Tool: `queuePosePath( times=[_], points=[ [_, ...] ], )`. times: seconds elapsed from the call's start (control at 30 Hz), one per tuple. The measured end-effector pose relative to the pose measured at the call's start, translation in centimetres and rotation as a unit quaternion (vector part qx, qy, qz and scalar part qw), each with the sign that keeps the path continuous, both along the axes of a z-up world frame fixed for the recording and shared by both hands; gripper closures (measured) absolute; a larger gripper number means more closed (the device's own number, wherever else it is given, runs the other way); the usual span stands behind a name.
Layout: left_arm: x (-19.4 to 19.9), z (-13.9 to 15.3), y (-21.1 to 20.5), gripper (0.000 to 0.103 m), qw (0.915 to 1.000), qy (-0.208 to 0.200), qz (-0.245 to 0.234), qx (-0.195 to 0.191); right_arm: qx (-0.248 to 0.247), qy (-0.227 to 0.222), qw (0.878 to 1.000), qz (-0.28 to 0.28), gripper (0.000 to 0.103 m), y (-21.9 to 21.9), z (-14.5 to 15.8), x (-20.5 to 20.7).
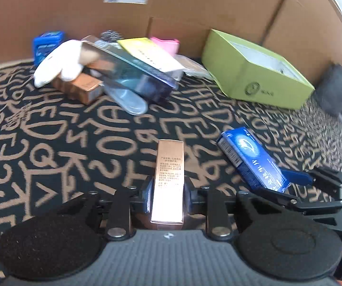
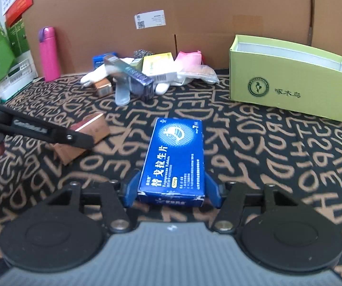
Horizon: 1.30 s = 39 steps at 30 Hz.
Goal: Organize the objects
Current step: 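Grasp the blue medicine box with the right tool while the left tool grasps a copper box, then carry both boxes into the lime-green box and open both tools to release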
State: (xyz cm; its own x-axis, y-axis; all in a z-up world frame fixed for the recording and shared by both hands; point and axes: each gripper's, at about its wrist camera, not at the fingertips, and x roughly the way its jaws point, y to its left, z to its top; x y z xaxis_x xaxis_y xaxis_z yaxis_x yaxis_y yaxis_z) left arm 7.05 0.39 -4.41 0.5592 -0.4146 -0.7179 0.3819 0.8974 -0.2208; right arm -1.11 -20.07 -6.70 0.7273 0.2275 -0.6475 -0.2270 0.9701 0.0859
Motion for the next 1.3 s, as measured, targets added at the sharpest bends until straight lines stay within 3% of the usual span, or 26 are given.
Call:
queuePosePath(
  times=[0.1, 0.63, 0.73, 0.83, 1.1, 1.3],
  points=[
    [-0.4, 0.1, -1.0, 0.075, 0.9993, -0.014, 0.0, 0.033, -0.015, -0.015, 1.0, -0.001, 0.039, 0.2, 0.6, -0.2],
    [-0.6, -0.3, -2.6, 0.075, 0.9982, -0.02, -0.022, 0.051, -0.018, -0.008, 1.0, -0.008, 0.037, 1.0, -0.4, 2.4],
    [-0.7, -0.4, -2.8, 0.075, 0.9979, -0.026, -0.02, 0.056, -0.014, -0.004, 1.0, -0.009, 0.039, 1.1, -0.9, 2.8],
    [-0.8, -0.3, -2.9, 0.076, 0.9978, -0.028, -0.019, 0.058, -0.018, -0.016, 1.0, -0.014, 0.047, 1.2, -1.2, 2.5],
    [-1.4, 1.0, -3.4, 0.078, 0.9991, -0.019, -0.032, 0.022, 0.01, -0.046, 0.998, -0.035, 0.048, -0.9, 0.4, 0.9],
    [-0.4, 4.9, -6.2, 0.078, 0.9959, -0.053, -0.069, -0.023, 0.019, -0.102, 0.993, -0.06, 0.048, -4.2, 4.4, 0.3]
  ],
)
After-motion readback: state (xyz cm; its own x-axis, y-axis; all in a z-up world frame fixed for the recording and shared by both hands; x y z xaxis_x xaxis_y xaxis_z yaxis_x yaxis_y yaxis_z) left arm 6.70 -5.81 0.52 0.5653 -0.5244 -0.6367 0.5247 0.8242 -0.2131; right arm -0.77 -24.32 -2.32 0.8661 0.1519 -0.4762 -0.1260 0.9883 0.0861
